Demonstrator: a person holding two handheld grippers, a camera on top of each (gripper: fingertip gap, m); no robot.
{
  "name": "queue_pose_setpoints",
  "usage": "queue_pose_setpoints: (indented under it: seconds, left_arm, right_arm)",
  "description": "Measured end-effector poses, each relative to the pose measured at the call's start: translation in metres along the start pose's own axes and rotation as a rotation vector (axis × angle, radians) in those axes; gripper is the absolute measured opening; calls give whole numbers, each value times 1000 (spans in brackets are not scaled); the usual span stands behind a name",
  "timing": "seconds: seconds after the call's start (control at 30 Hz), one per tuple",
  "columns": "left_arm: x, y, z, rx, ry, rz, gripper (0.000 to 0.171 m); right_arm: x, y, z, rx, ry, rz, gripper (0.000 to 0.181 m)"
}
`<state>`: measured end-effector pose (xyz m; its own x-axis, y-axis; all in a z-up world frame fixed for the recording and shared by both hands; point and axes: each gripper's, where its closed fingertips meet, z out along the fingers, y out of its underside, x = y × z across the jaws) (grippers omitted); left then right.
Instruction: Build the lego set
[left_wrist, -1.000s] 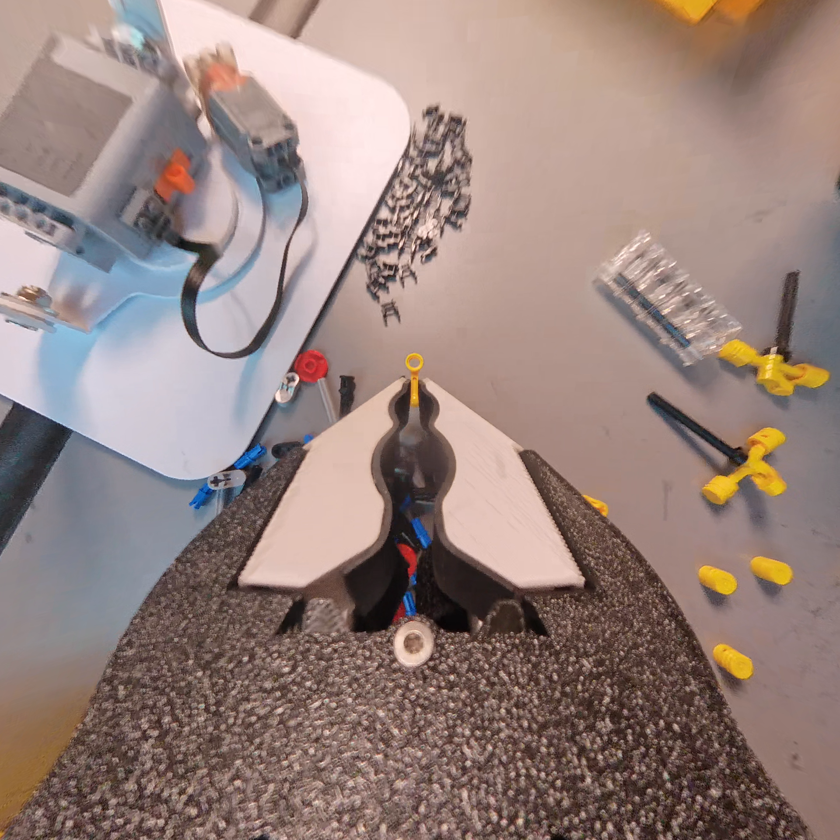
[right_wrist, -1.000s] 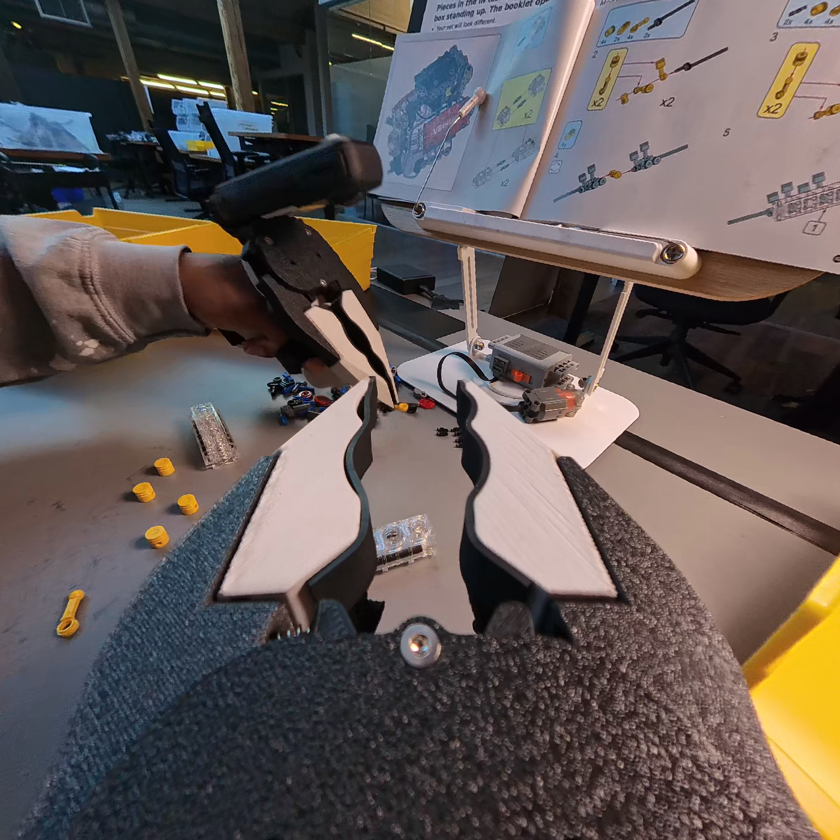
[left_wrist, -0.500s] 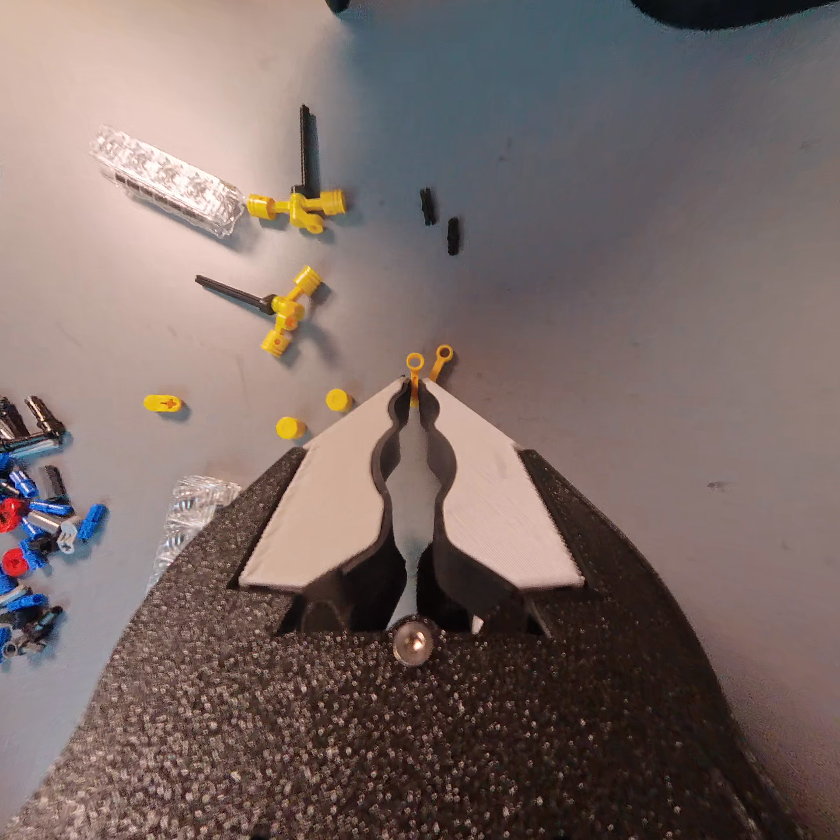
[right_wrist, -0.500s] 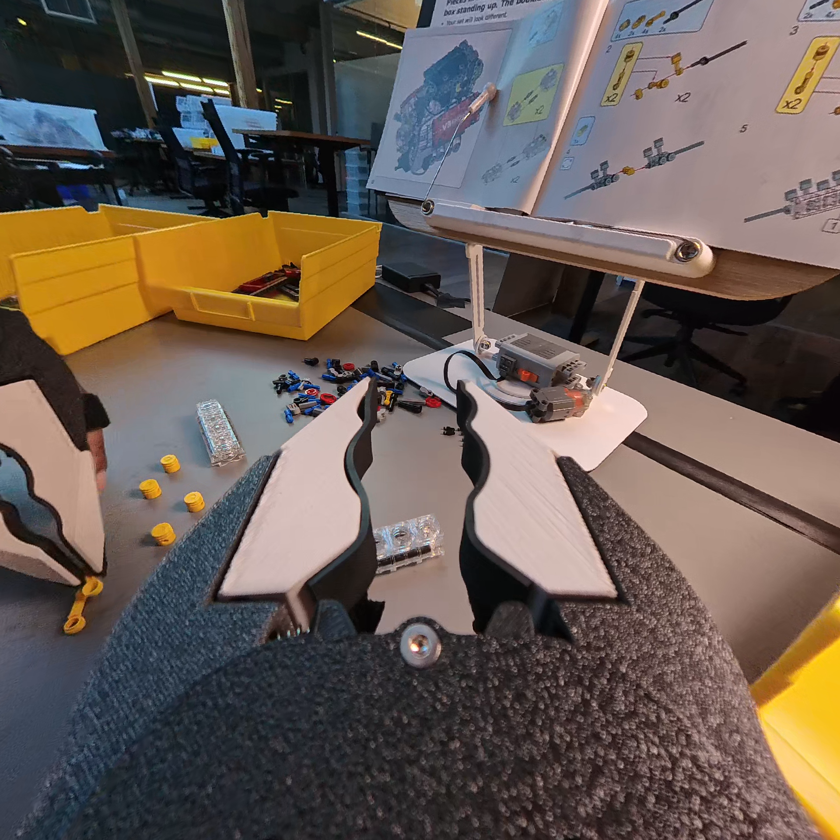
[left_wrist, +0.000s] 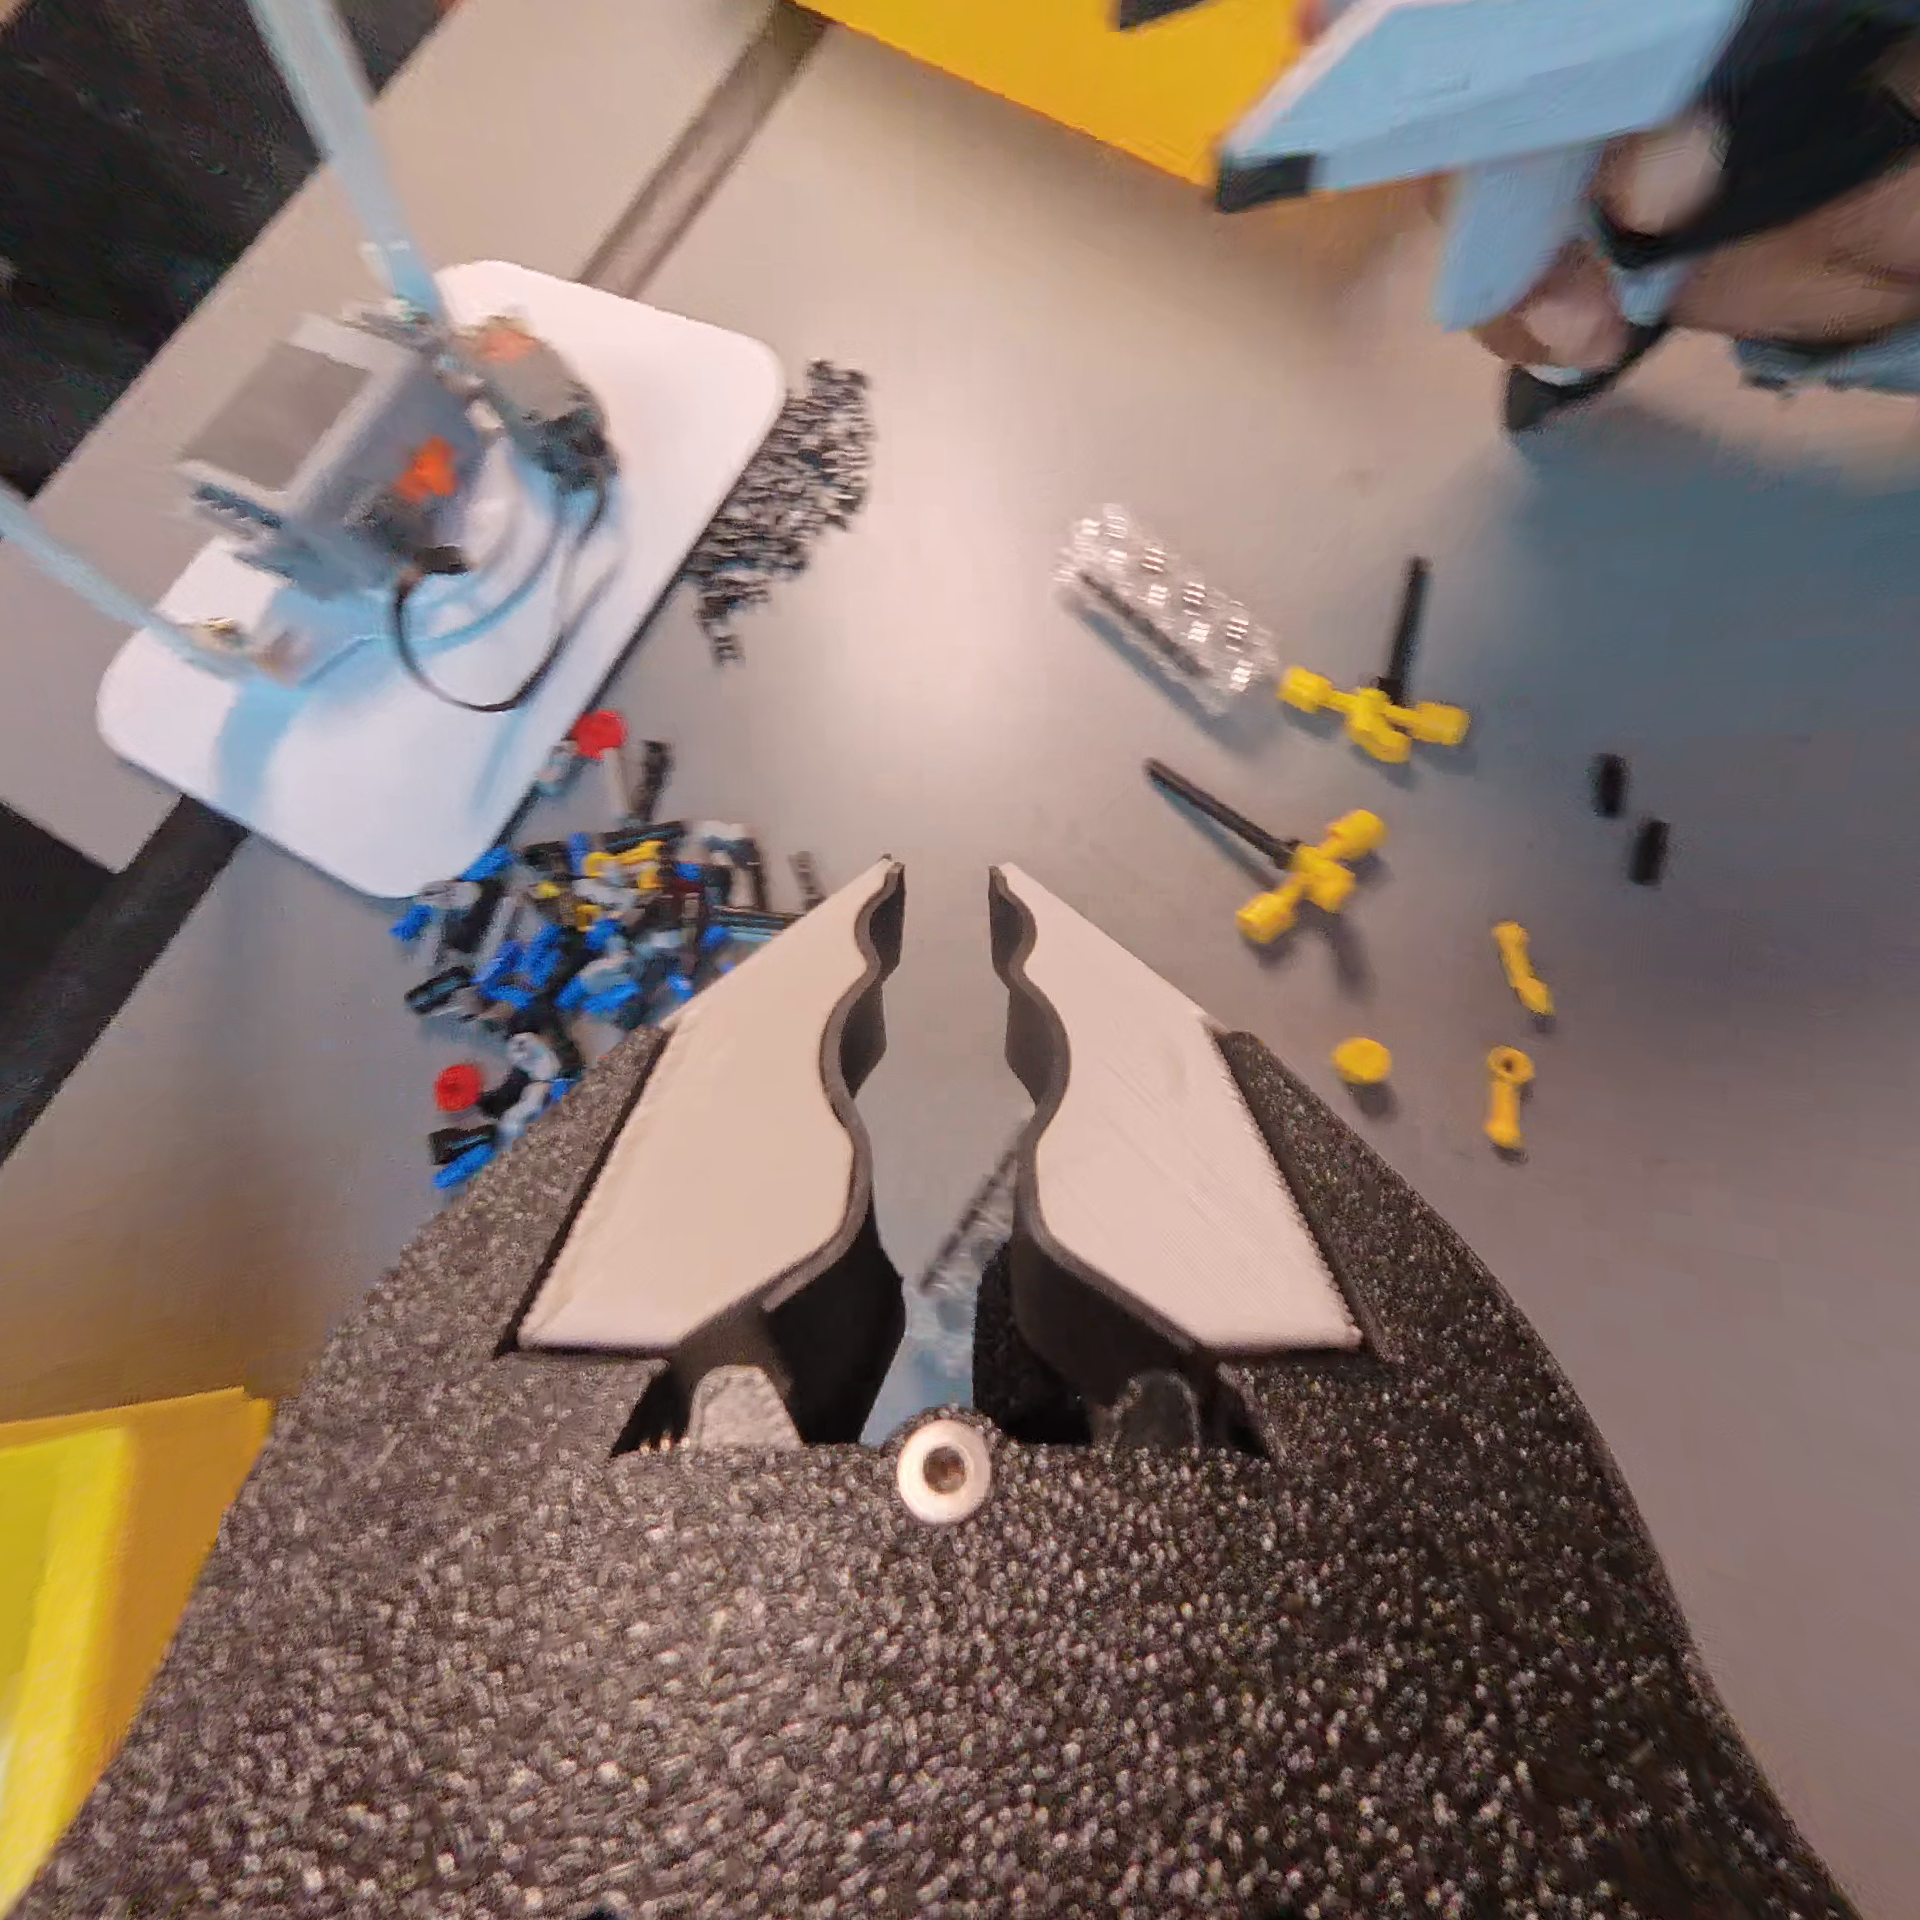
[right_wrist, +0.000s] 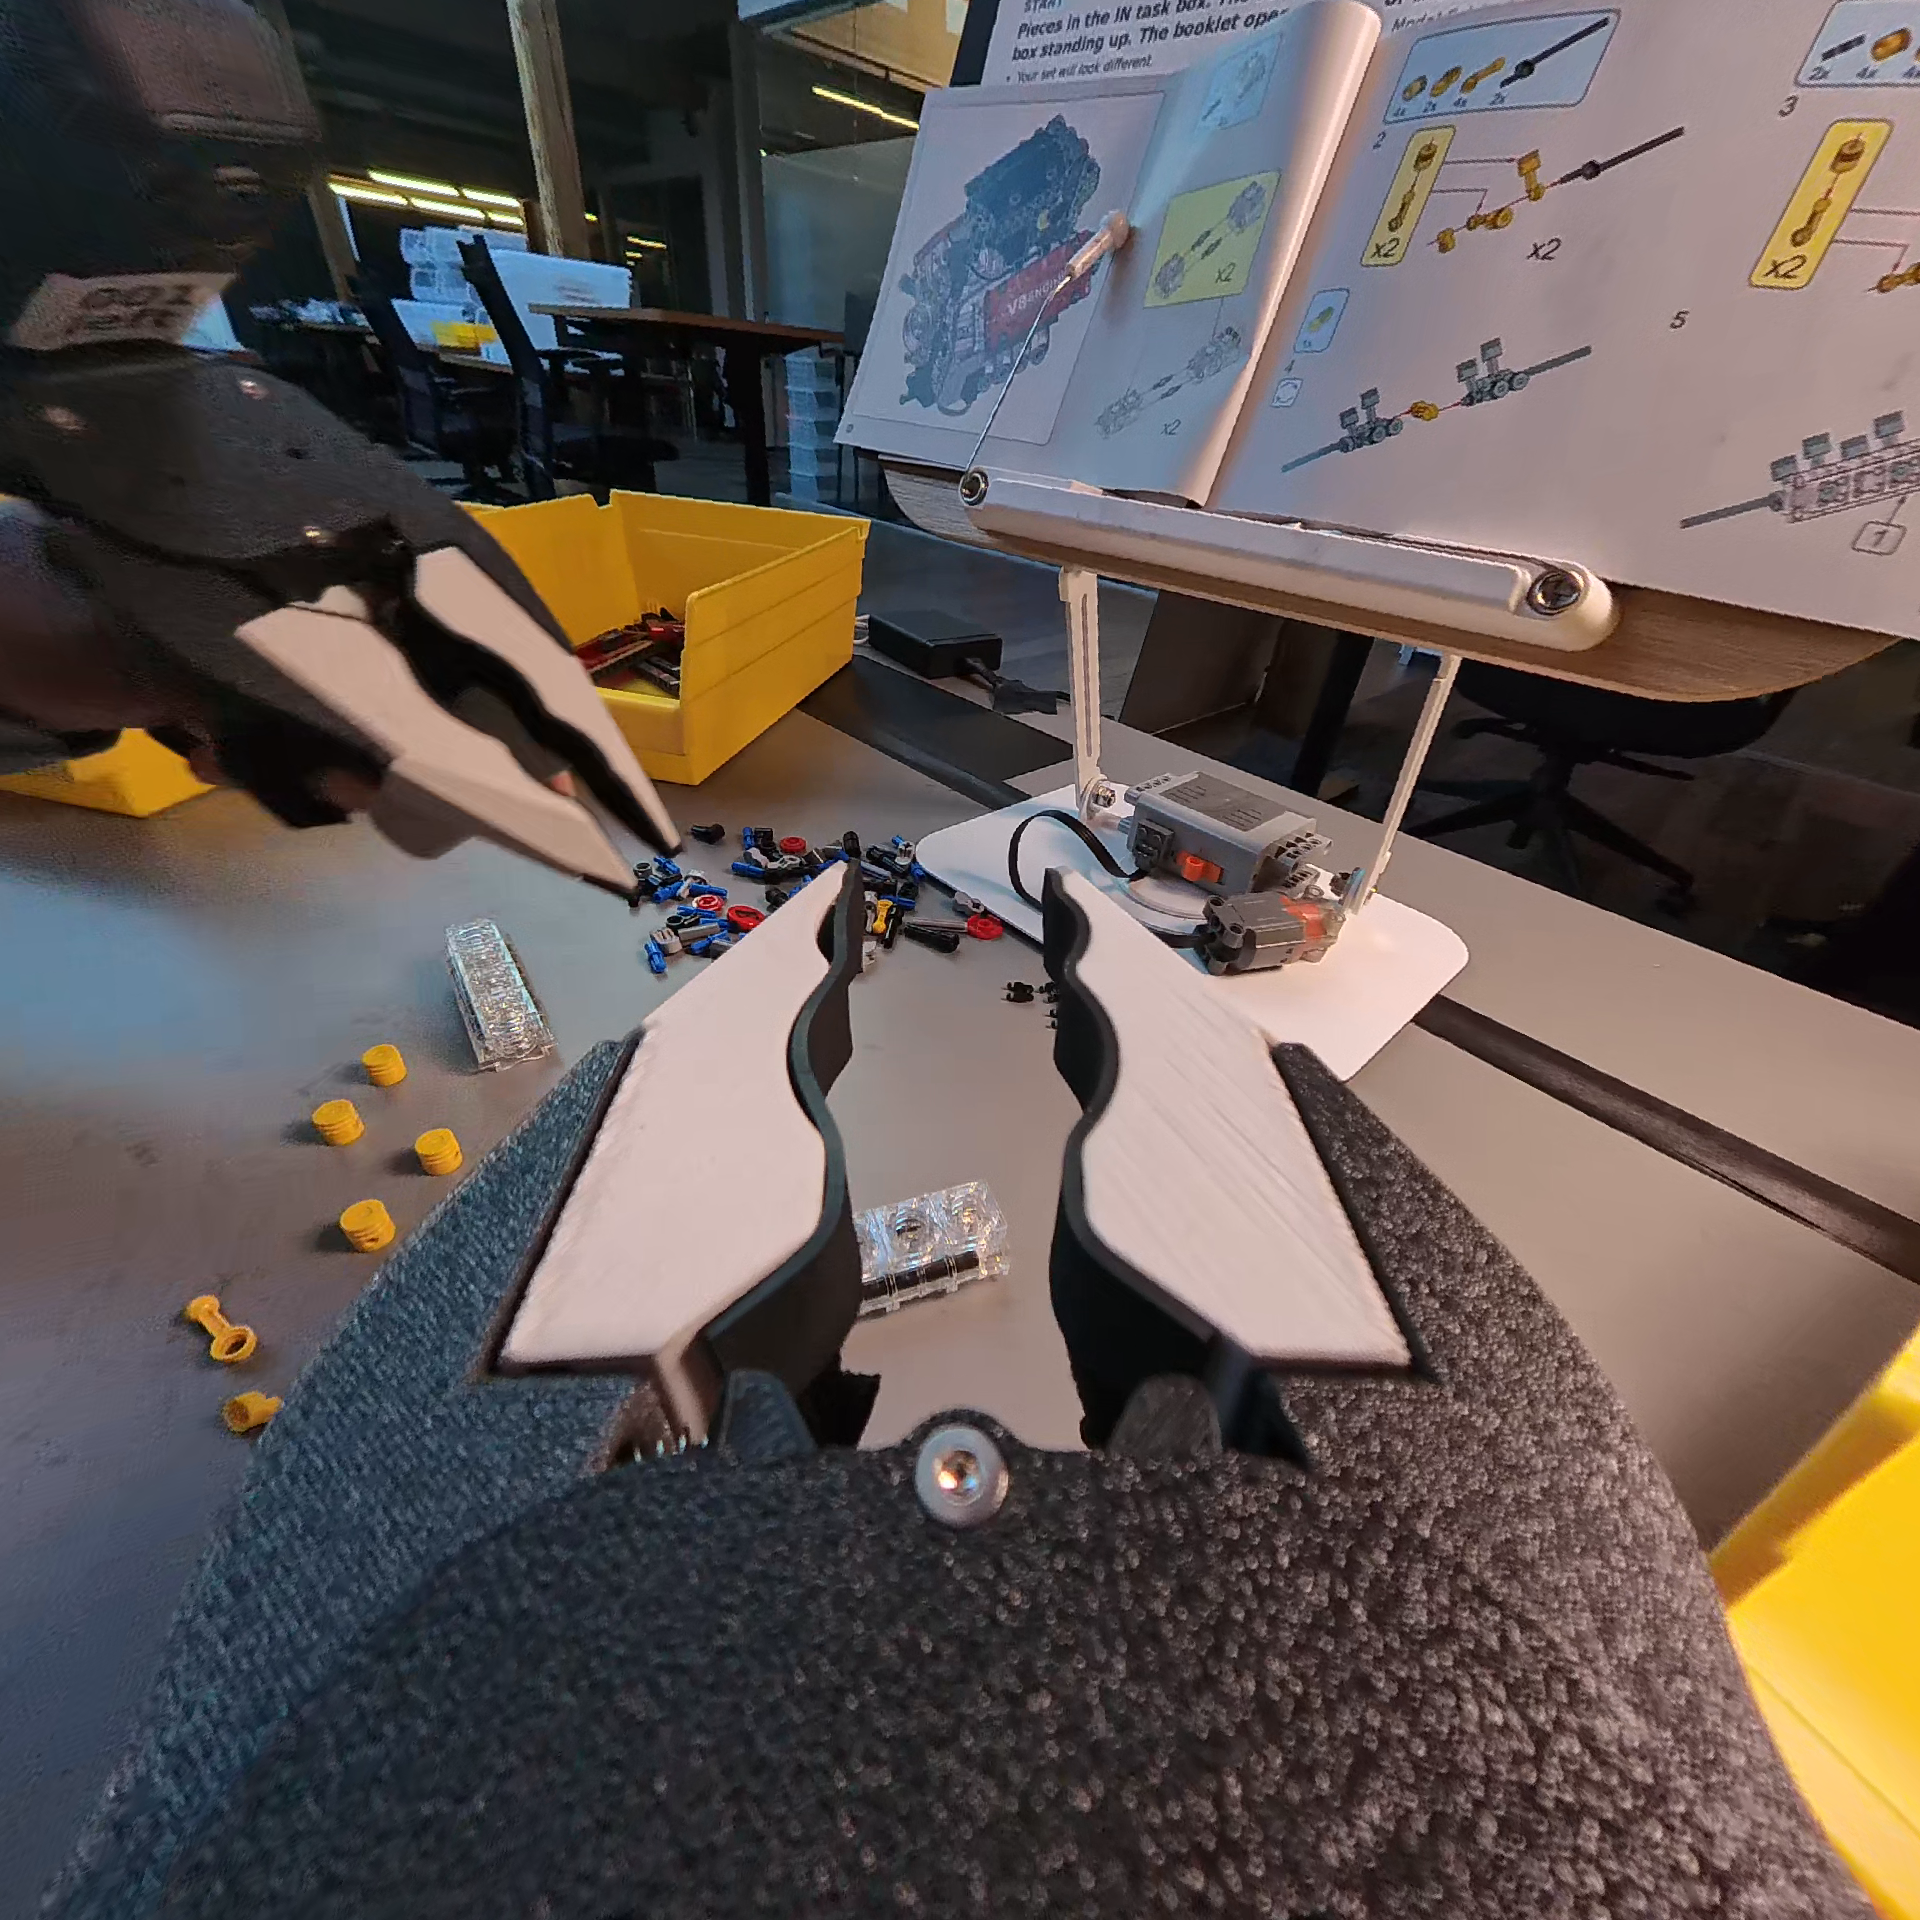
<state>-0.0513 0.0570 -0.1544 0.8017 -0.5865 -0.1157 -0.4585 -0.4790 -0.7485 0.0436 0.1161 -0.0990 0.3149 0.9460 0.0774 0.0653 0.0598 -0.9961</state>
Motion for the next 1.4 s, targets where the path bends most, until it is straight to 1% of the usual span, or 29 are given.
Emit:
queue_pose_setpoints:
  seconds: [0.1,0.2,0.33,0.47,0.53,0.7,0.77,0.83,0.97,1.03,1.17,1.27,1.33,1.4]
  left_arm:
    - [-48,3,13,-6,-69,-109,17]
    - [-81,17,31,-56,-98,-174,17]
    - [-99,29,49,-113,-104,-173,16]
    - [-112,34,54,-164,-138,-131,8]
    - [-114,36,55,-179,-127,-138,7]
    - [-103,40,61,-201,-58,-109,7]
    - [-104,44,63,-224,-70,-86,6]
    - [-110,45,63,-222,-99,-79,5]
    - [-126,43,58,-203,-172,-148,5]
    - [-130,43,56,-203,-197,-148,8]
    - [-119,38,55,-190,-169,-107,11]
    - [-109,39,59,-210,-128,-80,8]
    - [-105,39,61,-220,-107,-72,4]
    - [-105,42,64,-236,-97,-73,4]
  right_arm:
    - [-1,0,0,0,-1,-10,34]
    - [-2,1,1,-5,-2,-16,34]
    - [-3,3,2,-9,-6,-13,34]
    - [-4,3,2,-11,-10,-17,34]
    - [-5,3,3,-13,-12,-21,34]
    - [-7,4,4,-19,-18,-35,34]
    - [-8,4,4,-20,-18,-39,34]
    - [-8,5,4,-21,-19,-40,34]
    - [-8,4,4,-19,-18,-37,34]
    - [-8,4,4,-19,-18,-36,34]
    - [-8,4,4,-20,-20,-37,34]
    - [-9,5,4,-23,-21,-40,34]
    - [-9,5,4,-23,-22,-44,34]
    - [-10,5,4,-23,-21,-44,34]
